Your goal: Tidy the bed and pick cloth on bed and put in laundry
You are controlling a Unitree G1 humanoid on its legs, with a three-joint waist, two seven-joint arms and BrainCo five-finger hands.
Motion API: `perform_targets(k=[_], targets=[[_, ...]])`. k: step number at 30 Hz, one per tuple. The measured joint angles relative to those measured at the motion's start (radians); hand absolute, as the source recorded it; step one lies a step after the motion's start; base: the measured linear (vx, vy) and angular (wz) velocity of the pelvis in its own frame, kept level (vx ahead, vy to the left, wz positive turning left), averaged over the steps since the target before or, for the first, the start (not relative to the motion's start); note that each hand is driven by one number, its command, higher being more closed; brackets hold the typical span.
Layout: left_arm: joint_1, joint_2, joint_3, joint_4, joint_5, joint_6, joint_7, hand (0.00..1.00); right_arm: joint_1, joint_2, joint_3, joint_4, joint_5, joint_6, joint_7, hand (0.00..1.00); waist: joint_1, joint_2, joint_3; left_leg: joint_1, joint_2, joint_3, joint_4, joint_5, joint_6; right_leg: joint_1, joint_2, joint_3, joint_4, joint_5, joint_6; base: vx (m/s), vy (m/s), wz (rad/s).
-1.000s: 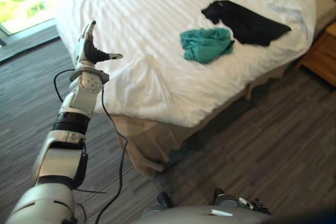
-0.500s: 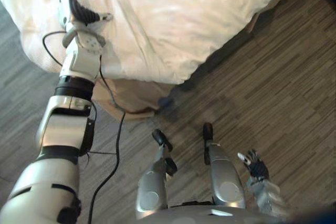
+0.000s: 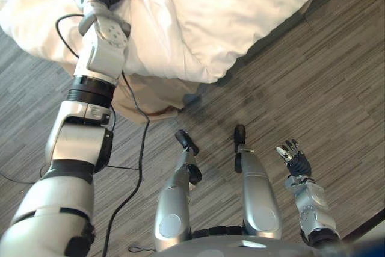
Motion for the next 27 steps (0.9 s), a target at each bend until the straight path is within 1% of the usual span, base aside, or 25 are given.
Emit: perform_targets(k=[1,2,3,4,5,6,8,9,10,11,12,13,15,16,18,19,20,22,23,24,25,26,27], targets=[[0.006,0.0,-0.001,0.0,0.0,-0.004,-0.009,1.0,0.004,-0.001,-0.002,0.002,-0.001,-0.001,0.001,0.0,0.0,0.002,-0.001,0.007,-0.003,-0.001,-0.001,-0.001,-0.001,0.007,-0.004,-0.001,0.001,-0.002,0.002,0.08,0.021,0.13],[0.026,0.0,-0.001,0.0,-0.006,-0.027,-0.033,1.0,0.012,-0.001,-0.007,0.02,-0.011,-0.012,0.001,0.0,0.0,0.005,-0.003,0.027,-0.011,-0.001,-0.001,-0.002,-0.002,0.033,-0.015,-0.011,0.0,-0.007,0.008,0.09,0.021,0.2],[0.048,0.0,-0.002,0.0,-0.043,-0.055,-0.062,1.0,0.023,-0.002,-0.01,0.037,-0.025,-0.016,0.001,0.0,0.001,0.011,-0.008,0.048,-0.021,-0.001,-0.008,-0.008,-0.009,0.059,-0.027,-0.026,0.002,-0.026,0.007,0.09,0.019,0.26],[0.061,0.0,-0.004,0.0,-0.053,-0.069,-0.076,1.0,0.028,-0.002,-0.011,0.045,-0.034,-0.017,0.001,0.0,0.0,0.018,-0.012,0.057,-0.025,-0.001,-0.016,-0.01,-0.011,0.069,-0.03,-0.034,0.003,-0.03,0.007,0.08,0.019,0.3],[0.086,0.001,-0.012,0.0,-0.085,-0.097,-0.098,1.0,0.043,-0.001,-0.013,0.058,-0.041,-0.022,0.001,0.0,0.004,0.031,-0.025,0.074,-0.03,-0.001,-0.035,-0.015,-0.012,0.085,-0.034,-0.048,0.006,-0.038,0.009,0.07,0.022,0.35],[0.112,0.004,-0.016,-0.001,-0.112,-0.131,-0.114,1.0,0.056,0.004,-0.018,0.07,-0.049,-0.022,0.0,0.0,0.009,0.036,-0.031,0.09,-0.034,-0.003,-0.037,-0.023,0.0,0.105,-0.041,-0.059,0.017,-0.056,0.01,0.1,0.005,0.31],[0.17,0.013,-0.015,-0.007,-0.138,-0.167,-0.142,1.0,0.072,0.005,-0.023,0.091,-0.072,-0.022,-0.001,0.0,0.018,0.041,-0.038,0.125,-0.04,-0.009,-0.037,-0.024,0.001,0.146,-0.054,-0.082,0.031,-0.069,0.014,0.11,-0.039,0.32],[0.231,0.023,-0.012,-0.018,-0.164,-0.19,-0.164,1.0,0.093,0.009,-0.029,0.106,-0.083,-0.027,-0.001,0.0,0.02,0.045,-0.079,0.127,-0.044,-0.023,-0.039,-0.027,0.007,0.157,-0.058,-0.097,0.031,-0.084,0.013,0.11,-0.058,0.34],[0.27,0.034,-0.009,-0.032,-0.168,-0.2,-0.175,1.0,0.101,0.013,-0.032,0.12,-0.088,-0.031,-0.002,0.0,0.021,0.047,-0.104,0.127,-0.045,-0.03,-0.042,-0.027,0.007,0.16,-0.058,-0.106,0.031,-0.089,0.013,0.15,-0.063,0.31],[0.347,0.049,0.009,-0.059,-0.196,-0.227,-0.2,1.0,0.117,0.019,-0.044,0.144,-0.103,-0.034,-0.008,0.0,0.025,0.053,-0.139,0.145,-0.045,-0.038,-0.055,-0.027,0.008,0.182,-0.057,-0.115,0.027,-0.095,0.018,0.14,-0.054,0.19],[0.382,0.049,0.021,-0.07,-0.205,-0.238,-0.213,1.0,0.131,0.021,-0.046,0.152,-0.112,-0.034,-0.013,0.0,0.032,0.055,-0.152,0.157,-0.045,-0.043,-0.055,-0.027,0.008,0.199,-0.058,-0.122,0.024,-0.099,0.02,0.18,-0.08,0.26],[0.452,0.048,0.041,-0.093,-0.218,-0.258,-0.236,1.0,0.157,0.021,-0.049,0.172,-0.125,-0.033,-0.021,0.0,0.042,0.064,-0.172,0.183,-0.044,-0.063,-0.055,-0.026,0.008,0.245,-0.056,-0.145,0.009,-0.101,0.021,0.17,-0.091,0.32],[0.594,0.048,0.084,-0.14,-0.248,-0.293,-0.275,1.0,0.21,0.023,-0.051,0.196,-0.15,-0.033,-0.03,0.0,0.049,0.076,-0.231,0.215,-0.038,-0.092,-0.056,-0.027,0.007,0.323,-0.047,-0.187,-0.043,-0.101,0.021,0.21,-0.101,0.46],[0.678,0.046,0.112,-0.158,-0.27,-0.307,-0.294,1.0,0.226,0.027,-0.058,0.218,-0.158,-0.033,-0.033,0.0,0.05,0.078,-0.267,0.229,-0.035,-0.104,-0.057,-0.029,0.004,0.362,-0.039,-0.204,-0.072,-0.1,0.022,0.18,-0.076,0.36],[0.762,0.034,0.141,-0.16,-0.287,-0.328,-0.322,1.0,0.24,0.041,-0.081,0.24,-0.171,-0.033,-0.044,0.0,0.056,0.079,-0.3,0.254,-0.033,-0.117,-0.062,-0.034,-0.004,0.405,-0.029,-0.219,-0.103,-0.1,0.022,0.13,-0.051,0.18],[0.824,0.028,0.156,-0.16,-0.307,-0.345,-0.343,0.0,0.243,0.054,-0.093,0.264,-0.187,-0.033,-0.057,0.0,0.065,0.075,-0.325,0.266,-0.032,-0.125,-0.062,-0.037,-0.008,0.428,-0.018,-0.224,-0.122,-0.099,0.021,0.1,-0.035,0.11],[0.878,0.006,0.177,-0.161,-0.32,-0.362,-0.358,0.0,0.243,0.06,-0.094,0.284,-0.191,-0.033,-0.062,0.0,0.069,0.074,-0.338,0.28,-0.028,-0.131,-0.062,-0.039,-0.012,0.454,-0.015,-0.231,-0.14,-0.098,0.021,0.1,-0.036,0.15],[0.942,-0.041,0.204,-0.161,-0.337,-0.38,-0.381,0.0,0.245,0.065,-0.093,0.305,-0.201,-0.032,-0.069,0.0,0.069,0.072,-0.345,0.299,-0.027,-0.147,-0.063,-0.041,-0.014,0.492,-0.011,-0.248,-0.159,-0.097,0.022,0.06,-0.033,0.17],[0.993,-0.074,0.215,-0.162,-0.357,-0.391,-0.392,0.0,0.246,0.07,-0.094,0.319,-0.219,-0.03,-0.076,0.0,0.073,0.067,-0.348,0.319,-0.026,-0.151,-0.063,-0.043,-0.016,0.521,-0.003,-0.252,-0.172,-0.095,0.021,0.04,-0.034,0.13],[1.044,-0.105,0.233,-0.162,-0.364,-0.401,-0.41,0.0,0.251,0.079,-0.094,0.326,-0.235,-0.019,-0.08,0.0,0.073,0.059,-0.356,0.332,-0.024,-0.167,-0.063,-0.044,-0.018,0.547,0.002,-0.264,-0.189,-0.093,0.021,0.04,-0.038,0.14],[1.064,-0.119,0.24,-0.162,-0.364,-0.404,-0.42,0.0,0.253,0.084,-0.094,0.331,-0.234,-0.014,-0.082,0.0,0.073,0.055,-0.359,0.339,-0.023,-0.175,-0.063,-0.044,-0.018,0.559,0.005,-0.273,-0.195,-0.092,0.021,0.04,-0.04,0.22],[1.103,-0.142,0.242,-0.166,-0.365,-0.407,-0.429,0.0,0.254,0.093,-0.093,0.342,-0.232,0.002,-0.088,0.0,0.077,0.046,-0.365,0.351,-0.02,-0.188,-0.064,-0.044,-0.017,0.579,0.011,-0.281,-0.205,-0.09,0.02,0.02,-0.046,0.26],[1.142,-0.175,0.246,-0.17,-0.385,-0.407,-0.443,0.0,0.254,0.093,-0.093,0.349,-0.222,0.02,-0.095,0.0,0.087,0.038,-0.378,0.353,-0.018,-0.202,-0.064,-0.044,-0.017,0.591,0.016,-0.296,-0.219,-0.089,0.019,0.0,-0.049,0.21]])
